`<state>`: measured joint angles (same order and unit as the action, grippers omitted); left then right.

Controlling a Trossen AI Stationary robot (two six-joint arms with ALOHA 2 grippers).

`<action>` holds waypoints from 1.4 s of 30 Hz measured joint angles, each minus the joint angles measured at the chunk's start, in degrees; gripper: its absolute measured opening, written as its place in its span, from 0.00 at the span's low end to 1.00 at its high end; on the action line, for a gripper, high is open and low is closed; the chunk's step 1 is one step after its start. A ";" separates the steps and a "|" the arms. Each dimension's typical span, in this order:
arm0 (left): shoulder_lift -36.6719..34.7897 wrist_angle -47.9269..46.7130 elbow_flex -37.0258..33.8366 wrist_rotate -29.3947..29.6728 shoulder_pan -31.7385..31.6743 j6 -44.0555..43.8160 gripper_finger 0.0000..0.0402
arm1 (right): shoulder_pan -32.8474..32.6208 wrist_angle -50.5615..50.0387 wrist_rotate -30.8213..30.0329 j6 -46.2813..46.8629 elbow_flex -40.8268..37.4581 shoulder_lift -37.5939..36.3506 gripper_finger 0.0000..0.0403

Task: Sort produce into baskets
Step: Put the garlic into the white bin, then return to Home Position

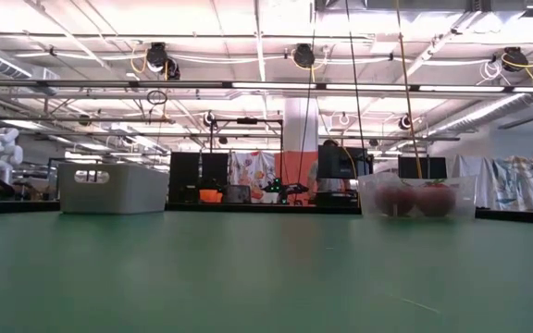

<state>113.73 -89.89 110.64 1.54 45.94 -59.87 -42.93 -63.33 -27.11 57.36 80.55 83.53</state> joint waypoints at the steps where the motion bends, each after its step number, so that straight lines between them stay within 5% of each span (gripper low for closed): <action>1: 0.00 -0.03 -0.47 -0.01 0.70 -0.85 0.48 | 0.24 0.32 0.04 -0.01 0.00 0.00 0.67; 15: 0.02 -0.16 -2.29 -0.16 7.15 -2.37 0.49 | 1.68 3.89 0.16 -2.59 0.00 0.00 0.67; 26: 0.02 -0.17 -2.29 0.09 8.12 -2.69 0.67 | 1.68 3.99 0.15 -3.69 0.00 0.00 0.67; 37: 0.02 0.69 -2.10 -1.07 2.42 -7.26 0.69 | 2.05 4.02 0.14 -4.53 0.01 0.00 0.67; 42: 0.02 9.67 -2.03 2.99 -2.57 -0.99 0.69 | 3.31 5.37 -0.09 -4.59 0.02 0.00 0.67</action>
<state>113.75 -80.22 108.62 4.53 43.36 -60.86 -39.62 -57.95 -27.20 52.76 80.58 83.53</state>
